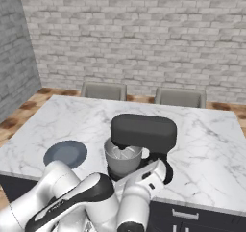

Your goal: Add butter and sugar cubes to the stand mixer bowl and then turn on the stand mixer to begin making frosting.

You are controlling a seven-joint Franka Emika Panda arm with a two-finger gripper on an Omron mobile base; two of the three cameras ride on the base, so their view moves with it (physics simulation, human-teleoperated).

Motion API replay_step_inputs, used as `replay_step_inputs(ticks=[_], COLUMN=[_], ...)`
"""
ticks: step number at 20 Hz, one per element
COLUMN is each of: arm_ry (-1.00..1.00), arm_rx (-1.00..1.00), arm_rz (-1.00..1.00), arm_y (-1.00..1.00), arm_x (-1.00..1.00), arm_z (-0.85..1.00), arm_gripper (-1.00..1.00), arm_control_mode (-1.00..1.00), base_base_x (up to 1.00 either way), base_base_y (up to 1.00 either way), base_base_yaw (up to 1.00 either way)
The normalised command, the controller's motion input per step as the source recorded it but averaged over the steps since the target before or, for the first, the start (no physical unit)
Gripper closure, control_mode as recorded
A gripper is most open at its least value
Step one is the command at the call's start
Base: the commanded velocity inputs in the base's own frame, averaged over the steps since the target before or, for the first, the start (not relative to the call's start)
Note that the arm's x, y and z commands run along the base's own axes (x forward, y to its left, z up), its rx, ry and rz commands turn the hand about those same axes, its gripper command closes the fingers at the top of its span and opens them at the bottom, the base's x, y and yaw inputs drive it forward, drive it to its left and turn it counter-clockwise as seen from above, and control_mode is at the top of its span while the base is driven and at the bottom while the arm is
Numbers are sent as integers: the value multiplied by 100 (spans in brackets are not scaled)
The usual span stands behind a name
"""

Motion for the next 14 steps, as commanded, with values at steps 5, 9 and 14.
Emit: replay_step_inputs(ticks=[5, 9, 14], arm_ry=[4, 3, 3], arm_rx=[0, 0, 0], arm_rz=[0, 0, 0], arm_y=[-16, -20, -18], arm_x=[8, 13, 17], arm_z=[-21, -17, -15], arm_gripper=[-100, -100, -100], arm_control_mode=[-100, -100, -100], base_base_x=[0, 0, 0], base_base_y=[0, 0, 0], base_base_yaw=[0, 0, 0])
